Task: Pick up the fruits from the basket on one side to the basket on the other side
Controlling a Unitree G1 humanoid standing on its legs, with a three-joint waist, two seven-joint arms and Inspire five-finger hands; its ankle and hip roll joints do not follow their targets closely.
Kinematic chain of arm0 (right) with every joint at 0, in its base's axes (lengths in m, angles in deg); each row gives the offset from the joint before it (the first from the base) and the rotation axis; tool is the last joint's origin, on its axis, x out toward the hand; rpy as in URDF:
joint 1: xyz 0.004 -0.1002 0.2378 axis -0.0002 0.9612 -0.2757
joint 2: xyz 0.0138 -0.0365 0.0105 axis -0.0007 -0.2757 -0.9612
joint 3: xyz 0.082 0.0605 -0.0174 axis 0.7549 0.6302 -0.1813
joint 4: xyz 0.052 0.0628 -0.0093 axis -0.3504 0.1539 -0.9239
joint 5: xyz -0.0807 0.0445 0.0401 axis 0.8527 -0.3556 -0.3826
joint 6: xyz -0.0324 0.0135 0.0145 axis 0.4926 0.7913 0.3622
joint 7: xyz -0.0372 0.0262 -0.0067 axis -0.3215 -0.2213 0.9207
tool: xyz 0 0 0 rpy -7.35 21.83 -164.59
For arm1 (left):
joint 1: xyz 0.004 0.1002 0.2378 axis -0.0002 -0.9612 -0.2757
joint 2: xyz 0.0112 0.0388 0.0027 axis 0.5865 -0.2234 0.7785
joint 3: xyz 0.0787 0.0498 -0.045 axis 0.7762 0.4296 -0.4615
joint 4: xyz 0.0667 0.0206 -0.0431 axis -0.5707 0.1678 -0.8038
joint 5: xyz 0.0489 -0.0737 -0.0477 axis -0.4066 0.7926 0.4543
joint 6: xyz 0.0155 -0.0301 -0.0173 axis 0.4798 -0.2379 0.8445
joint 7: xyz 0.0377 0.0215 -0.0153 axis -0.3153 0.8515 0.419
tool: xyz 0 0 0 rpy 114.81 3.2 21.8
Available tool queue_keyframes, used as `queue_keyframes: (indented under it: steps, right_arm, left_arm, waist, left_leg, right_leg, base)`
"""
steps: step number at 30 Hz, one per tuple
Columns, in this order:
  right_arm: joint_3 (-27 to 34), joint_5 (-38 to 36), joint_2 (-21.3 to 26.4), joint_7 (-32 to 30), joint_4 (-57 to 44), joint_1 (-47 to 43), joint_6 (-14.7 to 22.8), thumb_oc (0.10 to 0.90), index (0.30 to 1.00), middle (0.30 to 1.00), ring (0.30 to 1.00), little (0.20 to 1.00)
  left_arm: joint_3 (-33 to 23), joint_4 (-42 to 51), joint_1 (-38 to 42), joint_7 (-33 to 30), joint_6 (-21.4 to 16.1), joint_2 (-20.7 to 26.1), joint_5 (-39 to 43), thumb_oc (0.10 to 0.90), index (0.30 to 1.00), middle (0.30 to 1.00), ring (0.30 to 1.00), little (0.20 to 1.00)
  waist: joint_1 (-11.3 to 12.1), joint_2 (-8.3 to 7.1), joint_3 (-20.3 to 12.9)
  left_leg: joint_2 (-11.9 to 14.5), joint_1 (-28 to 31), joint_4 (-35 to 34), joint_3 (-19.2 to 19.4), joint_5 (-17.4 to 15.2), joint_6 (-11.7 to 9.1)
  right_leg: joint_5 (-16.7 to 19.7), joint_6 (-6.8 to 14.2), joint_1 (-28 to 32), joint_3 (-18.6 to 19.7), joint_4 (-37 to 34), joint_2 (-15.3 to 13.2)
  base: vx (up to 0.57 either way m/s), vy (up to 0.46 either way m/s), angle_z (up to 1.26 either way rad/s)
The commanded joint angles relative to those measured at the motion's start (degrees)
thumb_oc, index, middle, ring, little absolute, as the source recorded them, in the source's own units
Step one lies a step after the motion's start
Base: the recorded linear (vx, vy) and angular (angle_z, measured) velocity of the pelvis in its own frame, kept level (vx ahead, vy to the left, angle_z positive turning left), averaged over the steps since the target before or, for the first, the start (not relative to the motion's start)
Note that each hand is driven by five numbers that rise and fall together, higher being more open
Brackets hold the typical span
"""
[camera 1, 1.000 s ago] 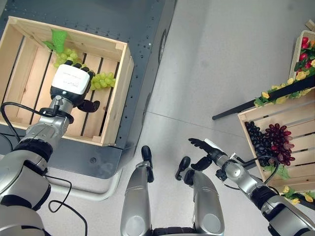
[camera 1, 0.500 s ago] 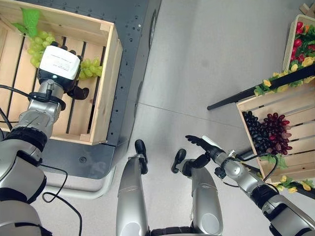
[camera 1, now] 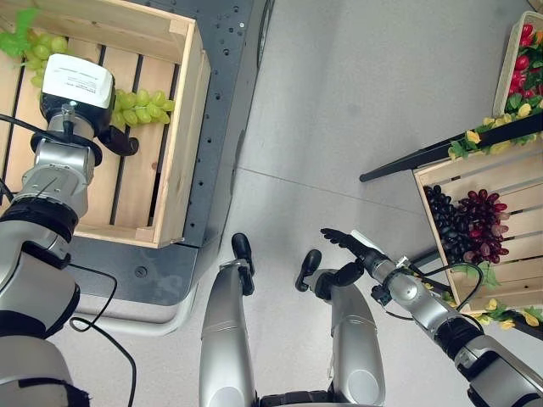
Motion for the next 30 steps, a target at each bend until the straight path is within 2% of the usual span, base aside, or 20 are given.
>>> queue_keyframes:
  steps: [1,2,3,4,6,13,17,21,30]
  right_arm:
    - [3.64,-2.57,3.13,-0.33,-3.45,2.59,2.91,0.800,0.900,0.900,0.900,0.900]
    - [3.73,-2.98,2.94,-0.66,-3.03,2.27,3.12,0.800,0.900,0.900,0.900,0.900]
    - [3.79,-3.33,2.91,-0.89,-2.83,1.99,3.34,0.800,0.900,0.900,0.900,0.900]
    - [3.81,-3.43,2.90,-0.97,-2.77,1.94,3.42,0.800,0.900,0.900,0.900,0.900]
    - [4.14,-4.13,2.67,-1.24,-2.46,1.41,3.78,0.800,0.900,0.900,0.900,0.900]
    - [4.95,-5.30,2.30,-0.66,-1.97,0.30,4.54,0.800,0.900,0.900,0.900,0.900]
    - [5.80,-5.86,2.72,-0.23,-2.51,0.60,4.48,0.800,0.900,0.900,0.900,0.900]
    - [6.79,-5.50,2.63,0.00,-3.09,1.57,4.33,0.800,0.900,0.900,0.900,0.900]
    - [8.82,-5.21,1.86,0.77,-4.77,3.71,3.81,0.800,0.900,0.900,0.900,0.900]
  left_arm:
    - [-0.01,-8.39,2.89,2.99,0.81,1.77,2.57,0.800,0.900,0.900,0.900,0.900]
    - [0.03,-9.59,2.95,4.79,0.40,1.18,3.01,0.800,0.900,0.900,0.900,0.900]
    - [0.37,-10.12,3.09,6.26,-0.13,0.90,2.82,0.775,0.862,0.862,0.862,0.862]
    - [0.46,-10.20,3.15,6.51,-0.34,0.85,2.82,0.696,0.745,0.745,0.745,0.745]
    - [0.67,-10.49,3.00,7.16,-1.46,0.46,2.16,0.400,0.300,0.300,0.300,0.300]
    - [1.35,-9.71,2.07,3.87,-4.93,-0.66,0.49,0.400,0.300,0.300,0.300,0.300]
    - [0.74,-7.70,0.59,0.00,-6.91,-0.07,2.95,0.400,0.300,0.300,0.300,0.300]
    - [-3.44,-6.05,-2.14,-3.17,-6.22,-0.36,10.09,0.400,0.300,0.300,0.300,0.300]
    - [-16.34,-6.37,-9.34,-2.76,-7.89,-2.49,20.81,0.400,0.300,0.300,0.300,0.300]
  waist:
    - [-0.13,-0.52,-0.61]
    - [-0.19,-0.72,-0.61]
    - [-0.24,-0.82,-0.61]
    - [-0.24,-0.84,-0.61]
    - [-0.31,-0.86,-0.61]
    - [-0.39,-0.04,-0.61]
    - [-0.15,0.83,-0.61]
    - [0.07,1.63,-0.61]
    - [0.18,2.32,-0.61]
  left_leg:
    - [0.52,6.75,-2.36,3.64,-9.51,-2.68]
    - [0.48,6.59,-2.51,3.59,-9.46,-2.66]
    - [0.50,6.54,-2.69,3.64,-9.40,-2.59]
    - [0.50,6.53,-2.73,3.66,-9.38,-2.57]
    - [0.51,6.47,-2.91,3.65,-9.32,-2.58]
    - [0.07,8.10,-3.64,4.12,-9.37,-2.51]
    - [-0.47,10.03,-3.75,4.20,-9.61,-2.49]
    - [-1.06,12.58,-4.08,4.29,-9.58,-2.47]
    - [-2.34,19.74,-5.31,4.06,-9.61,-2.65]
  right_leg:
    - [5.50,3.21,0.64,2.05,-0.90,-0.14]
    - [5.80,3.26,0.45,1.95,-1.00,-0.05]
    - [5.93,3.29,0.33,1.85,-1.02,-0.01]
    - [5.95,3.29,0.30,1.83,-1.03,0.00]
    - [6.15,3.34,0.06,1.88,-0.98,0.07]
    - [6.26,3.26,1.09,2.02,-1.70,-0.13]
    - [6.15,3.15,2.59,2.22,-2.02,-0.37]
    - [5.56,2.96,4.73,2.43,-2.26,-0.52]
    - [5.25,2.89,10.53,3.37,-2.89,-0.94]
  base:
    - [-0.04,-0.002,0.00]
    - [-0.03,-0.003,0.01]
    - [-0.03,-0.004,0.01]
    - [0.00,0.000,0.00]
    - [0.00,0.000,0.00]
    - [0.00,-0.002,0.00]
    - [0.00,0.000,0.00]
    - [-0.02,-0.008,-0.05]
    - [0.00,-0.012,-0.03]
